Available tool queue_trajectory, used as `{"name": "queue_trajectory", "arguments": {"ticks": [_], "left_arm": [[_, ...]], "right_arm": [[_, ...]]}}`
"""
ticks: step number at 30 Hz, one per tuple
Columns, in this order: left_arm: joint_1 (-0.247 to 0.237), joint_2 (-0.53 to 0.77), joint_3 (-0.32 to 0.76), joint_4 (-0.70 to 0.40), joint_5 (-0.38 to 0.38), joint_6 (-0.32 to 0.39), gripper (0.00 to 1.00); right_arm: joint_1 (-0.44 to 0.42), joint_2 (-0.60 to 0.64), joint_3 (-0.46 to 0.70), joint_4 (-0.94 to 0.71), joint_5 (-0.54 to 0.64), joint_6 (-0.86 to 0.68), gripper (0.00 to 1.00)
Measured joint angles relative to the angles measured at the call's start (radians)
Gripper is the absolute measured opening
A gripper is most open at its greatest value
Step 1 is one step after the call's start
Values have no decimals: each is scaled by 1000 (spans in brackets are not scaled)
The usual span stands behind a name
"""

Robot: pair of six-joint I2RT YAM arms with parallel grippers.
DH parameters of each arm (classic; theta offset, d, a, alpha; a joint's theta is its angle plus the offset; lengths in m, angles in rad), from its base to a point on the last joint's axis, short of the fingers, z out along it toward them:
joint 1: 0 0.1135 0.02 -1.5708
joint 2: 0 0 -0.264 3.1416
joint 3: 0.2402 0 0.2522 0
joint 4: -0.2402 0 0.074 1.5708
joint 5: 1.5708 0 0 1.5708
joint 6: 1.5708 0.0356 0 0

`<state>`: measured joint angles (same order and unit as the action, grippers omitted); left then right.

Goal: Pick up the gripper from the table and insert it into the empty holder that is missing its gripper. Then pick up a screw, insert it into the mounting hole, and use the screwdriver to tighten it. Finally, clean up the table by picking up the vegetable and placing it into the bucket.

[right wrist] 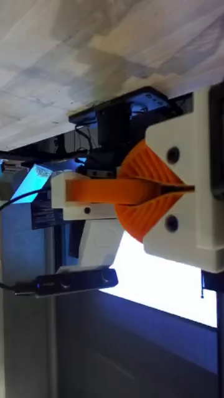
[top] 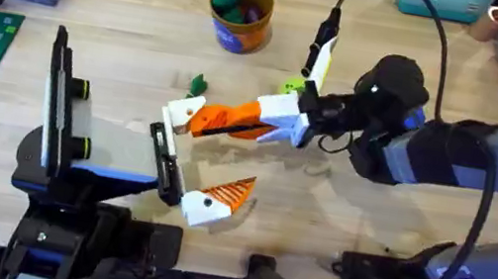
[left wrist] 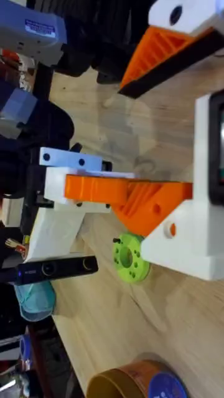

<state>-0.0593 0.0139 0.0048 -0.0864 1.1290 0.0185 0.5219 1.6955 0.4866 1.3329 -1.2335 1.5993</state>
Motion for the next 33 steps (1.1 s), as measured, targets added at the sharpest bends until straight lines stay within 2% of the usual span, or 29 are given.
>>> {"name": "queue_trajectory", "arguments": {"ticks": [21, 33], "left_arm": [[0, 0, 0, 0, -4, 0, 986], [0, 0, 0, 5, -25, 0, 986]], "right_arm": [[25, 0, 0, -11, 40, -15, 16], [38, 0, 46, -87, 40, -48, 16]]}}
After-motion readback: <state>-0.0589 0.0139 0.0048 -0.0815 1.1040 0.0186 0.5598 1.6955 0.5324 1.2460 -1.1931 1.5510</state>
